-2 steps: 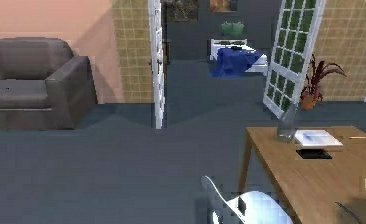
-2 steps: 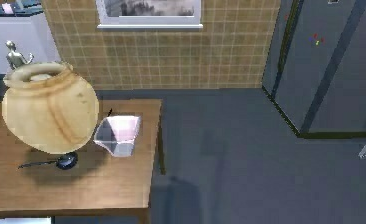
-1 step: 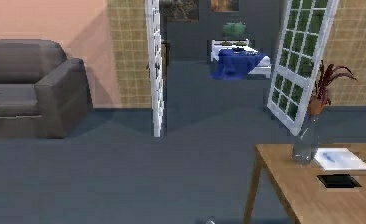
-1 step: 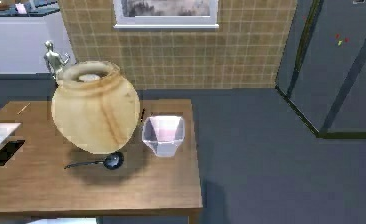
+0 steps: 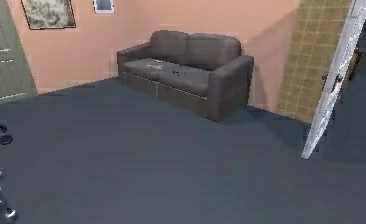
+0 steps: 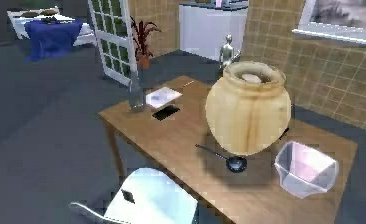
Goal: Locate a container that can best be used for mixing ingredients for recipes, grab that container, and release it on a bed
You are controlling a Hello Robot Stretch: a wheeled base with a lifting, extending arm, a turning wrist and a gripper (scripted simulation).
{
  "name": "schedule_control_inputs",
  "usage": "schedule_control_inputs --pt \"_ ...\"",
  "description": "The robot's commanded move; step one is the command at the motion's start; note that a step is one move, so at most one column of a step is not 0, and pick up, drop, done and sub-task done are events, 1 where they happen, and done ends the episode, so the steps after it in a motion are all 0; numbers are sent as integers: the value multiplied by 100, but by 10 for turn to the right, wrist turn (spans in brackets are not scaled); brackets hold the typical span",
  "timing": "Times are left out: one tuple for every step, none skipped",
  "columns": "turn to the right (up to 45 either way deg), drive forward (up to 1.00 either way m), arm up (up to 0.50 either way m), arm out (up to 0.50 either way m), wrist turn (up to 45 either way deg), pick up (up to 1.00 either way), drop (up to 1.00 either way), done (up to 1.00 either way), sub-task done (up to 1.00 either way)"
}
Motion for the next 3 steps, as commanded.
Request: schedule_control_inputs --pt "-450 0 0 0 0 0 0 0 0" --pt "-390 0 0 0 0 0 0 0 0" --pt "0 20 0 0 0 0 0 0 0"
